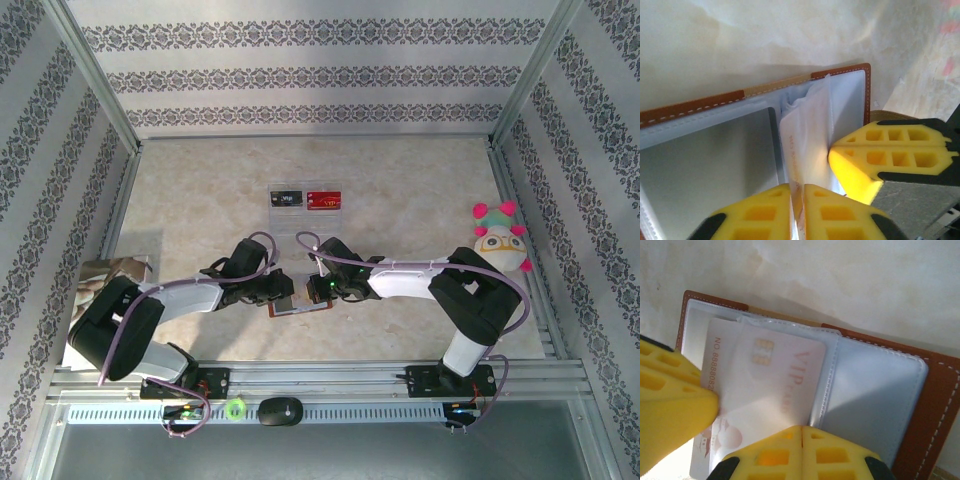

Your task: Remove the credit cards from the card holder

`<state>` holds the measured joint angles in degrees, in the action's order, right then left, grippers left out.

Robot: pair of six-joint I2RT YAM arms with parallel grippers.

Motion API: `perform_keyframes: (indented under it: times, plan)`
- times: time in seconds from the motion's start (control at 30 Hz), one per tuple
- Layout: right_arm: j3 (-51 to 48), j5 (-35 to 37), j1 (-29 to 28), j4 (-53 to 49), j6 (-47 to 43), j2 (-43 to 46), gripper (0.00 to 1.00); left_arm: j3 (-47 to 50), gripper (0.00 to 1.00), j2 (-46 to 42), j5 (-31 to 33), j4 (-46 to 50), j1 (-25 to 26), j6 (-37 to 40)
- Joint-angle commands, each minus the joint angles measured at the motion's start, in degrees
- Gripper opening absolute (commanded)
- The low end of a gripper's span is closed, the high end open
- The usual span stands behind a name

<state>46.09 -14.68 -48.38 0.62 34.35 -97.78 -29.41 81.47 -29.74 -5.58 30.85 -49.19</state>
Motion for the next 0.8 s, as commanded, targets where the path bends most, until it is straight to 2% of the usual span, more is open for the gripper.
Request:
perform_keyframes:
  times: [0.0, 0.3, 0.57, 0.77]
  plan:
    - [-0.73, 1.4, 0.3, -2.16, 0.4, -1.39, 0.07, 0.69, 0.0, -2.05, 0.98, -0.33, -0.79, -0.04]
    - [-1.09, 2.61, 0.71, -3.04, 0.99, -1.32, 0.08, 1.37, 0.0, -6.81, 1.85, 4.77, -3.04, 2.05]
    - [-1.95, 4.01, 0.88, -3.97, 1.25, -0.98, 0.07, 2.46, 0.0, -2.73, -1.36, 0.23, -3.42, 1.11]
    - [-2.84, 5.43, 1.27, -5.81, 1.09, 0.13, 0.06, 2.6, 0.0, -4.71, -0.67, 2.05, -4.07, 2.45]
